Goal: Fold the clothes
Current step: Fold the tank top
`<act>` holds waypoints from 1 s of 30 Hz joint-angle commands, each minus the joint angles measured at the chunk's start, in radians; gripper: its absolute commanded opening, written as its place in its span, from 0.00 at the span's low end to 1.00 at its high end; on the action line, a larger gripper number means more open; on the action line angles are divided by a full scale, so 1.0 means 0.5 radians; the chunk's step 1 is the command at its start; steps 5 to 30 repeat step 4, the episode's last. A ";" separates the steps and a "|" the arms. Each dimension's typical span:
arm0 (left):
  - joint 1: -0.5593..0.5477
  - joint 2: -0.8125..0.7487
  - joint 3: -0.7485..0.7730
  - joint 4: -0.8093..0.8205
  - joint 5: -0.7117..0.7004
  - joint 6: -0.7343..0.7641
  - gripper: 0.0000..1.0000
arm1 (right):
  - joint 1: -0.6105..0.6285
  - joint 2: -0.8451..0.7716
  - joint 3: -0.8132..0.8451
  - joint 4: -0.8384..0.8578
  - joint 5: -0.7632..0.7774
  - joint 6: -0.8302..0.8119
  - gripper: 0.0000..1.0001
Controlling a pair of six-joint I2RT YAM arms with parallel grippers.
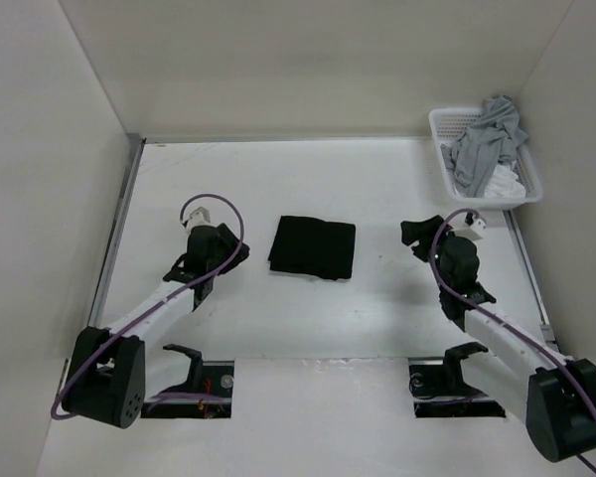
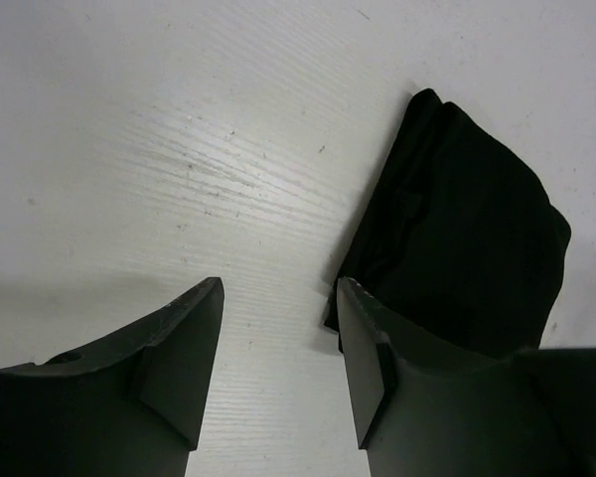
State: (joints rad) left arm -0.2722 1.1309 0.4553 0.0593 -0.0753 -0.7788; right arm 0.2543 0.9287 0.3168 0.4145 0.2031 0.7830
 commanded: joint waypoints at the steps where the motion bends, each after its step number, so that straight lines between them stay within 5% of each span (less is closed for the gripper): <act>1: -0.015 0.015 0.111 0.124 0.013 0.082 0.47 | -0.007 0.042 0.014 0.119 0.017 0.008 0.70; 30: -0.015 0.051 0.129 0.121 0.013 0.106 0.50 | -0.007 0.066 0.023 0.125 0.011 0.005 0.70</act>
